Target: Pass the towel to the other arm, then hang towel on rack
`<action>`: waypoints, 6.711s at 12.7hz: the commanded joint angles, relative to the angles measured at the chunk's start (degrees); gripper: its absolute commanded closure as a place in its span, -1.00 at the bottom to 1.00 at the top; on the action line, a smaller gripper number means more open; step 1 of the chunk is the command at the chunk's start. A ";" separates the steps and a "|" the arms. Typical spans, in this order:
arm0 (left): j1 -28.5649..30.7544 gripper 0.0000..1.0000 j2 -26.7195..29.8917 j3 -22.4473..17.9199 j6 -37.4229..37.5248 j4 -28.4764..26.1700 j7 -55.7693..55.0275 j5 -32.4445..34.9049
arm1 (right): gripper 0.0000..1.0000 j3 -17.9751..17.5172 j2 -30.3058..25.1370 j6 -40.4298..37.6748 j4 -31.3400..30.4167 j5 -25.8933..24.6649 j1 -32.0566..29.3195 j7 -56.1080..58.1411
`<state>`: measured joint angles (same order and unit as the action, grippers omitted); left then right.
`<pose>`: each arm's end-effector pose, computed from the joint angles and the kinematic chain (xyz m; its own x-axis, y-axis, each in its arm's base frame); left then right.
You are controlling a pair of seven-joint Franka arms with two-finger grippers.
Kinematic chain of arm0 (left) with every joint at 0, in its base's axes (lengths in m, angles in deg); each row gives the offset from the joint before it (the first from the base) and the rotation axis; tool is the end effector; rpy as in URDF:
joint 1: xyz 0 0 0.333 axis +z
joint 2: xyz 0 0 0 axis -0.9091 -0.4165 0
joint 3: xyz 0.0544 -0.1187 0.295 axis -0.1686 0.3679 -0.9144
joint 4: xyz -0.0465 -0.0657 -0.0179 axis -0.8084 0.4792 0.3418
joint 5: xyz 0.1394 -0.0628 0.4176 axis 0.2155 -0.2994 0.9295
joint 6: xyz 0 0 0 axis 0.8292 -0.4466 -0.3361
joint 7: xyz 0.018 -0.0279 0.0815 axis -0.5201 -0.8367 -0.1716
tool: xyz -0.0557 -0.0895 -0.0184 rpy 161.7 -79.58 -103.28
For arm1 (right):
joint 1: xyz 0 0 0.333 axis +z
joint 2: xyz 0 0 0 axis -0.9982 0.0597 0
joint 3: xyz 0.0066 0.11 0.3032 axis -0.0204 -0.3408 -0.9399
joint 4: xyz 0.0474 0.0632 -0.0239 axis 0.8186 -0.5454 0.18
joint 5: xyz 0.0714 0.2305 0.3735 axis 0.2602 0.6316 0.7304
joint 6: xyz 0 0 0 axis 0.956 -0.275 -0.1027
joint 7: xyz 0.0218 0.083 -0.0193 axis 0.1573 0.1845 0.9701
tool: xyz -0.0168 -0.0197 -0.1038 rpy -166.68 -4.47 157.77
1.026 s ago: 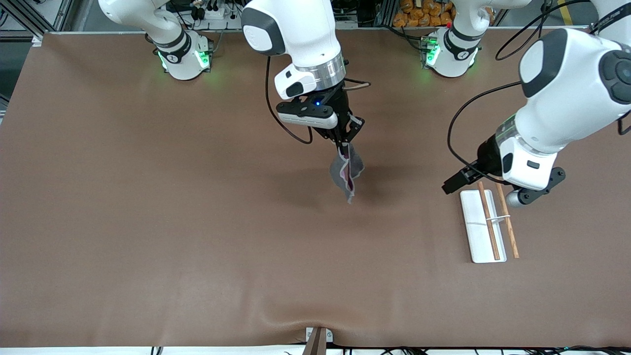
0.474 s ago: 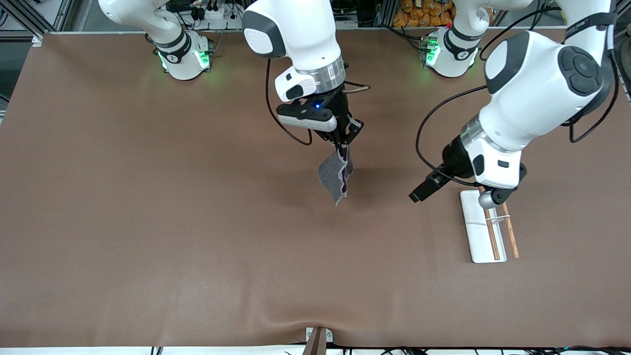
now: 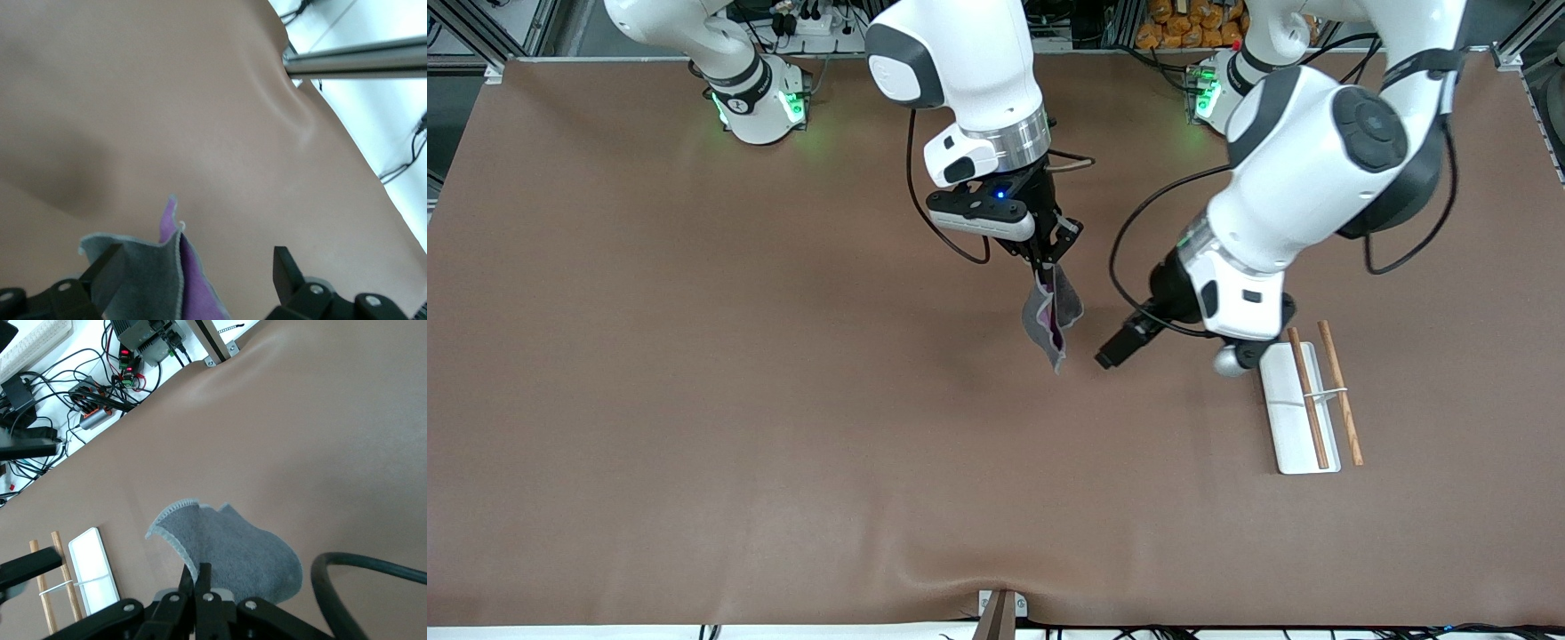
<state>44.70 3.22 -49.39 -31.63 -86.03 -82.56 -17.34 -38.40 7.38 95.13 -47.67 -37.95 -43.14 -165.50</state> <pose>0.6609 -0.3603 0.5280 0.7381 0.6565 -0.1558 0.6556 -0.6432 0.3956 0.5306 0.5869 0.5309 0.8338 -0.4947 0.2450 -0.3835 -0.8383 -0.3875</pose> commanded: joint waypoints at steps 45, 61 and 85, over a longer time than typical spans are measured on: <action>19.19 1.00 -5.45 4.32 16.53 1.56 31.71 -5.47 | -1.00 0.43 -10.20 -31.69 1.12 -0.84 -11.87 26.16; 33.24 1.00 -5.63 2.04 20.48 1.30 56.49 1.65 | -1.00 0.43 -18.19 -44.88 -9.94 7.60 -44.74 80.76; 47.49 1.00 -11.25 2.04 21.89 0.94 81.55 3.24 | -1.00 2.00 -27.26 -37.24 -14.53 10.50 -50.91 79.72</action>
<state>91.45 -7.52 -47.92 -9.73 -85.53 -2.35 -15.52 -36.75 -18.11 57.07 -60.31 -28.62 -94.45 -84.11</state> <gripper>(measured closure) 0.982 0.000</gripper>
